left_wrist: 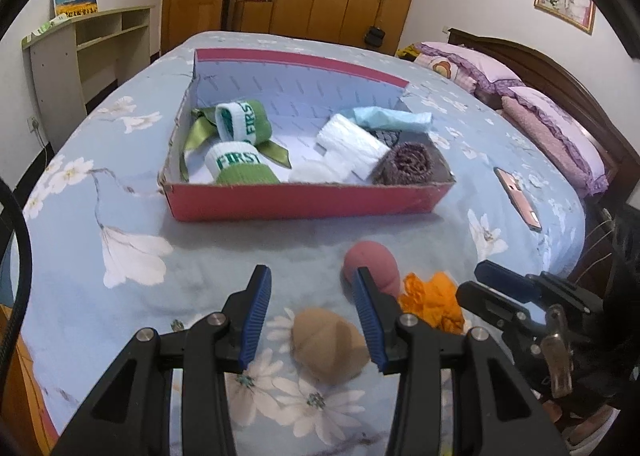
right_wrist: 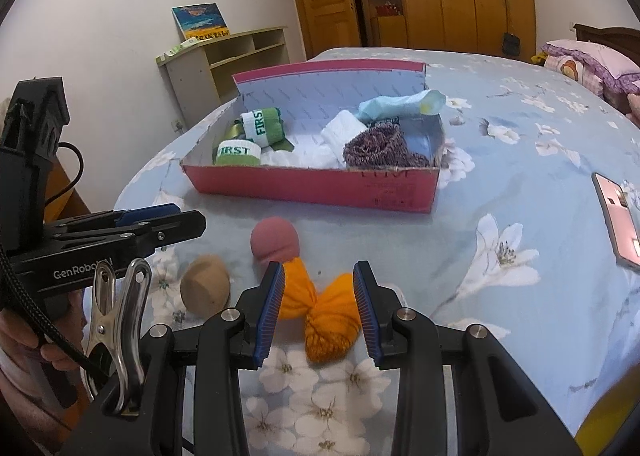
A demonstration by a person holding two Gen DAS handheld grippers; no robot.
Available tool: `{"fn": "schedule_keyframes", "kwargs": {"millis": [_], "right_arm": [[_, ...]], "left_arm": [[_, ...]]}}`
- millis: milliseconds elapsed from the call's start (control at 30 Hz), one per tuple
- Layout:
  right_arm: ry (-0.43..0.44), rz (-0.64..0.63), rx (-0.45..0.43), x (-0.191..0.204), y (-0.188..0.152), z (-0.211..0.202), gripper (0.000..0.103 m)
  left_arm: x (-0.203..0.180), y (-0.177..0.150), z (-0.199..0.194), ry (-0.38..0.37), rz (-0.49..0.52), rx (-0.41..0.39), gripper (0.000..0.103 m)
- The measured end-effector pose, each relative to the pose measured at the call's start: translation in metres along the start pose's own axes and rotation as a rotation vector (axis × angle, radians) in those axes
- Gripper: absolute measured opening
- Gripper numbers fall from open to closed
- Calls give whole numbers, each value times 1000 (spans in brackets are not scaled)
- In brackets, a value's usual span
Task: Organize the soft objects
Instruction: 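Move the right gripper to the orange yarn bow while the left approaches the beige sponge, then grasp the orange yarn bow with the right gripper while the left grasps the beige sponge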
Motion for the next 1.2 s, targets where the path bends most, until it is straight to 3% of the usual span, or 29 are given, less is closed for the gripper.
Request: {"fn": "schedule_keyframes", "kwargs": {"millis": [700,1200], "right_arm": [[4,41,25,-4,-24,-3,42],[40,86,95,0,-39,28,41]], "left_arm": [[0,-38,12,25,0,68,45],[-7,-51,24,4,20,87,46]]}}
Point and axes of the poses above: each gripper's, at about its wrist camera, not at the fingertips, and z roughly the way its jaws point, x to its left, y to its top, the point moved 8 cm from there along z, roughly the way its jaws point, and after that the axes turned 15 degrees about -z, right-handed, at the moved point
